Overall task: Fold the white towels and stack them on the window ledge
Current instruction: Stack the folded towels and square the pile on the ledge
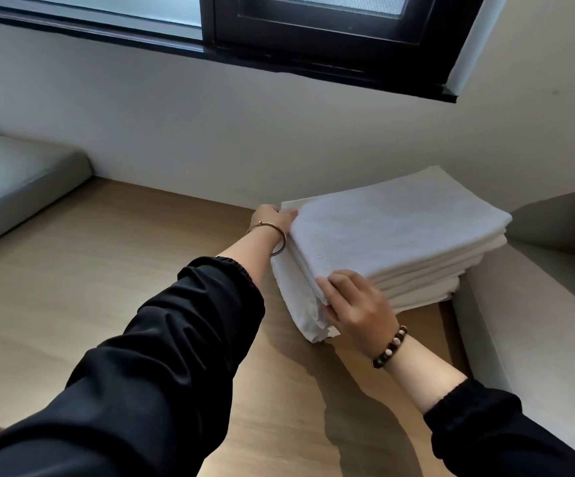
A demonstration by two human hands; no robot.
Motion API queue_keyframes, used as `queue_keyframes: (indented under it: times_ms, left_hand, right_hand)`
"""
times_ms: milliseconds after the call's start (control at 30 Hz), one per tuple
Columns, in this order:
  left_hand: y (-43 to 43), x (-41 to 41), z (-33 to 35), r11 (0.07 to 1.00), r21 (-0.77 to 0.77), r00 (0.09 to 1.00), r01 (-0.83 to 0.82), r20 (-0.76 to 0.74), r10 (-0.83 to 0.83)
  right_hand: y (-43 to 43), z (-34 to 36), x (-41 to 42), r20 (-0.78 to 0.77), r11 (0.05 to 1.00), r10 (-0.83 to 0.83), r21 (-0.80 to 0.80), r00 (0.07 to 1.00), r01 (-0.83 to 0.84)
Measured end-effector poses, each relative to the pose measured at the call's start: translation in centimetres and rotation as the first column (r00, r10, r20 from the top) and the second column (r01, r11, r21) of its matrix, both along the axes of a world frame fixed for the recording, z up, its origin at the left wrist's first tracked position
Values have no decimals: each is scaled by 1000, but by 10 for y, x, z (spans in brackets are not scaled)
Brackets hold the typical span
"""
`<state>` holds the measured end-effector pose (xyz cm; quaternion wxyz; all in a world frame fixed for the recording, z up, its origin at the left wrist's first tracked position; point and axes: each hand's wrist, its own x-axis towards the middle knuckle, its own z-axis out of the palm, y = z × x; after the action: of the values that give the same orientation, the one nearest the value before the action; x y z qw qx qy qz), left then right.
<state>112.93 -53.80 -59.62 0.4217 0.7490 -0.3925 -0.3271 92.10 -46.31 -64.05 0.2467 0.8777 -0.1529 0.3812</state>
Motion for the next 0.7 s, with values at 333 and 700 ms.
queue_keyframes:
  times_ms: [333, 700]
  left_hand:
    - [14, -5, -9, 998, -62, 997, -10, -80, 5]
    - [109, -47, -70, 993, 1, 731, 117, -677, -85]
  right_hand:
    - [-4, 1, -2, -73, 980, -17, 198, 997, 32]
    - [-6, 6, -15, -191, 934, -215, 247, 958, 259]
